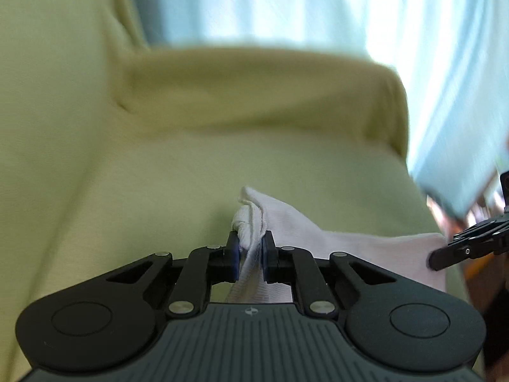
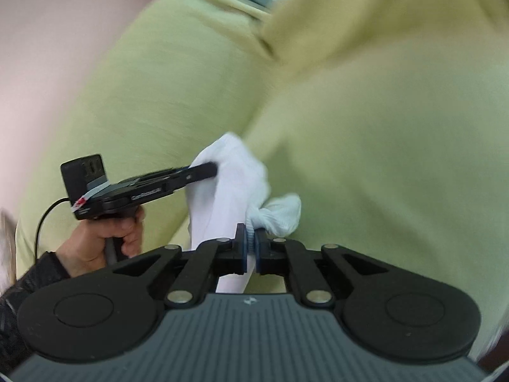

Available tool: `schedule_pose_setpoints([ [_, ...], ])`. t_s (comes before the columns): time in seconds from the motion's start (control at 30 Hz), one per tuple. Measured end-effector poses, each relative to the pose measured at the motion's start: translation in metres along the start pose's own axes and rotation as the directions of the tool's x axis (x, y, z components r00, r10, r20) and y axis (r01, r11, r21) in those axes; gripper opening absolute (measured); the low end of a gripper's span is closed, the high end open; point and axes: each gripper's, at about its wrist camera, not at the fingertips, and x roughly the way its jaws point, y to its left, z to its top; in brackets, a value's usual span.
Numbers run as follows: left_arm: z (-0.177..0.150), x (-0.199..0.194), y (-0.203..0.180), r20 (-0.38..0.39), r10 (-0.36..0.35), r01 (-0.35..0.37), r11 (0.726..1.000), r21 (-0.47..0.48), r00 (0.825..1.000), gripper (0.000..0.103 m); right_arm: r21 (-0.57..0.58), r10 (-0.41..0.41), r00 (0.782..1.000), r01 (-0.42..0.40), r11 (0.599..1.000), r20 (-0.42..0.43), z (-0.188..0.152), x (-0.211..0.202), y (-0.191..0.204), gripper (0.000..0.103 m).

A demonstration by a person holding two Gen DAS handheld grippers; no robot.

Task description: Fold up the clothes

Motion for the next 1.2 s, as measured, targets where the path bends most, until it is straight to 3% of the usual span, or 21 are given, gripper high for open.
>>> schedule_pose_setpoints([
  [0.07, 0.013, -0.046, 0.005, 0.106, 0.037, -0.032, 0.998, -0.047, 0.994, 0.011, -0.134, 0.013, 1.000, -0.010, 0.991, 0.024, 0.035, -0.009, 0.030, 0.004],
  [0.17, 0.026, -0.114, 0.001, 0.258, 0.058, -0.033, 0.994, -0.100, 0.964, 0.012, -0.349, 0.045, 0.995, -0.013, 0.937, 0.084, 0.082, -0.032, 0.087, 0.004],
  [0.3, 0.023, -0.188, -0.031, 0.404, 0.071, -0.026, 0.993, -0.114, 0.912, 0.012, -0.634, 0.083, 0.984, 0.037, 0.772, 0.158, 0.104, -0.075, 0.163, 0.004],
  [0.4, -0.009, -0.221, -0.068, 0.460, 0.071, -0.021, 0.993, -0.113, 0.885, 0.012, -0.757, 0.088, 0.982, 0.069, 0.650, 0.165, 0.087, -0.108, 0.193, 0.004],
  [0.5, -0.062, -0.239, -0.103, 0.472, 0.070, -0.004, 0.990, -0.139, 0.879, 0.012, -0.810, 0.058, 0.992, 0.059, 0.584, 0.114, 0.049, -0.133, 0.192, 0.004],
  [0.6, -0.134, -0.244, -0.135, 0.419, 0.086, 0.002, 0.979, -0.204, 0.904, 0.013, -0.833, 0.007, 1.000, 0.013, 0.553, 0.021, -0.002, -0.153, 0.178, 0.004],
  [0.73, -0.225, -0.246, -0.173, 0.337, 0.103, 0.004, 0.953, -0.302, 0.936, 0.014, -0.806, -0.062, 0.983, -0.107, 0.582, -0.175, -0.071, -0.167, 0.147, 0.004],
  [0.83, -0.252, -0.235, -0.172, 0.300, 0.125, -0.003, 0.926, -0.378, 0.946, 0.014, -0.782, -0.091, 0.958, -0.166, 0.600, -0.272, -0.094, -0.159, 0.130, 0.004],
  [0.9, -0.255, -0.227, -0.164, 0.301, 0.144, -0.006, 0.910, -0.415, 0.943, 0.014, -0.760, -0.085, 0.956, -0.168, 0.628, -0.281, -0.084, -0.145, 0.123, 0.004],
  [1.03, -0.229, -0.196, -0.127, 0.292, 0.187, -0.034, 0.886, -0.462, 0.938, 0.014, -0.708, -0.072, 0.965, -0.132, 0.694, -0.251, -0.035, -0.104, 0.105, 0.004],
  [1.2, -0.218, -0.128, -0.092, 0.151, 0.233, -0.119, 0.838, -0.533, 0.961, 0.014, -0.586, -0.108, 0.961, -0.065, 0.808, -0.255, 0.003, -0.030, 0.052, 0.004],
])
